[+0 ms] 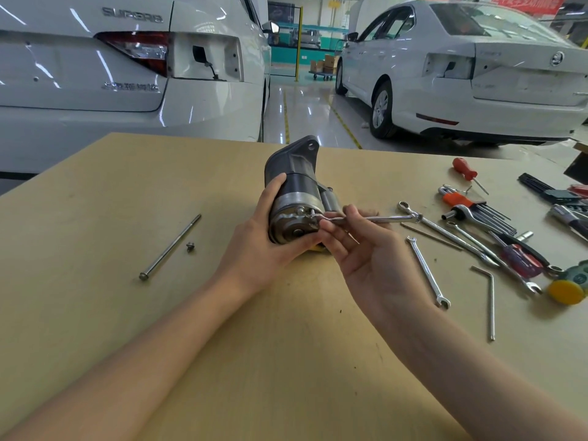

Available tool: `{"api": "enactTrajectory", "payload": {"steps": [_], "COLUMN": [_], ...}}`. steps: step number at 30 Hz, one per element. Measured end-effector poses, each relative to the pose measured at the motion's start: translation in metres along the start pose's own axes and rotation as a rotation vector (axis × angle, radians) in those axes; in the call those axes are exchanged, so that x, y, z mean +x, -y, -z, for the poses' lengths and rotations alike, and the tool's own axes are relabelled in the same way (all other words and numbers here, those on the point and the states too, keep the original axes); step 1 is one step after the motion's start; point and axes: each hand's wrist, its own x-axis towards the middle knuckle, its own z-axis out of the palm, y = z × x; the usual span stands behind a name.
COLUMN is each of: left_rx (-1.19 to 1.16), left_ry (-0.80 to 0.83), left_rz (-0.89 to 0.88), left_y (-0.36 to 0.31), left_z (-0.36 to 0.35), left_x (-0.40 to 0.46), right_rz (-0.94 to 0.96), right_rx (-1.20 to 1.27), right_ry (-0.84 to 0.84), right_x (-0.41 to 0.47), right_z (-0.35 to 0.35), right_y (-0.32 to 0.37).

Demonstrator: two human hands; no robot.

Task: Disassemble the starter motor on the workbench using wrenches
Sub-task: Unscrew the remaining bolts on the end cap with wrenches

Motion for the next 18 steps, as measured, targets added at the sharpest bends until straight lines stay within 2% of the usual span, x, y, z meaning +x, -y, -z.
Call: {"api": "enactTrajectory", "payload": {"steps": [5,8,10,12,14,16,18], "left_rx": [0.022,0.002,-0.005,0.012,0.053,0.159,0.258], "left_ry": [-0.002,-0.003,-0.006,-0.014,-0.010,0.014,0.009], "left_rz": [0.002,0.010,0.017,0.022,0.027,-0.001,-0.019], "left_y": [0.001,0.002,0.003,0.007,0.012,0.017,0.017], "left_z": [0.000,0.000,-0.001,-0.001,-0.001,-0.001,-0.002], "left_x": [0.001,0.001,0.000,0.000,0.002,0.004,0.005], "right_rz": [-0.098,0.001,0.215,0.571,0.909,1.022,1.056], "right_rx": [0.175,0.035,-0.289,-0.830,-1.430,-1.919,-2.165], "right_ry": [-0.031,0.011,0.054,0.154,0.365,0.578,0.721], "right_x": [-0.003,-0.002,-0.002,-0.003,-0.002,0.000,0.004], "right_z": [-0.001,0.000,-0.002,-0.010,-0.022,-0.032,-0.037], "right_y": [-0.005,-0.002,0.003,0.009,0.011,0.004,0.001]}}
